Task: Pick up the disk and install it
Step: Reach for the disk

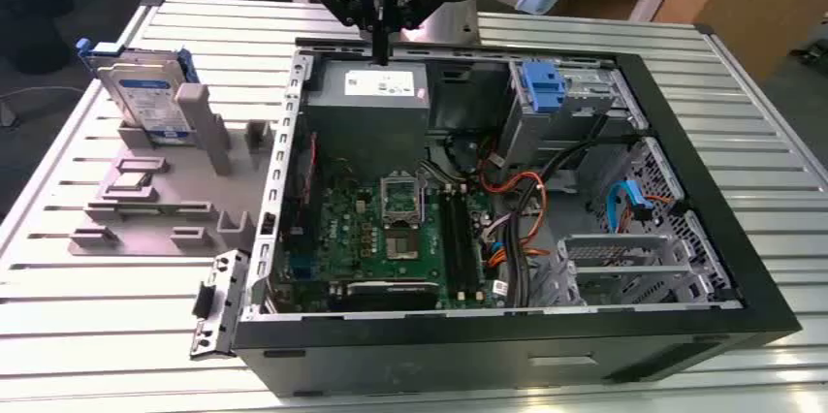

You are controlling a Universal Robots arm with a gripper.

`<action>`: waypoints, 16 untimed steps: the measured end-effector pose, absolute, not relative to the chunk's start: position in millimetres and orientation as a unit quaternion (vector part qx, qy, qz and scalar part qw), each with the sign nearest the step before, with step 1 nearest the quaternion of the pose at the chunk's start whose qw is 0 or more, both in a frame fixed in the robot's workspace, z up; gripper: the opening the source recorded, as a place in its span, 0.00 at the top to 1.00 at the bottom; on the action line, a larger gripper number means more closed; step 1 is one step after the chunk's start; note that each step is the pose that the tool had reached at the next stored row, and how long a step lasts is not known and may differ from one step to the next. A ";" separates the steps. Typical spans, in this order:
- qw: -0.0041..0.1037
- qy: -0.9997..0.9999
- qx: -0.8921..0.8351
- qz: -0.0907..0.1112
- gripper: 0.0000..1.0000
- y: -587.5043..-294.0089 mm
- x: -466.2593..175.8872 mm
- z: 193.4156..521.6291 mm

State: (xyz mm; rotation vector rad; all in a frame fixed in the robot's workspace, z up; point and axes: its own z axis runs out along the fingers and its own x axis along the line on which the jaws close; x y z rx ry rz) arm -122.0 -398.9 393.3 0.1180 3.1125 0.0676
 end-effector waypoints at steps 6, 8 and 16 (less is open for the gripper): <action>0.013 0.999 0.038 0.022 0.89 -398.9 -122.5 393.3; 0.013 0.999 0.038 0.022 0.89 -398.9 -122.6 393.3; 0.013 0.999 0.038 0.022 0.89 -398.9 -122.7 393.3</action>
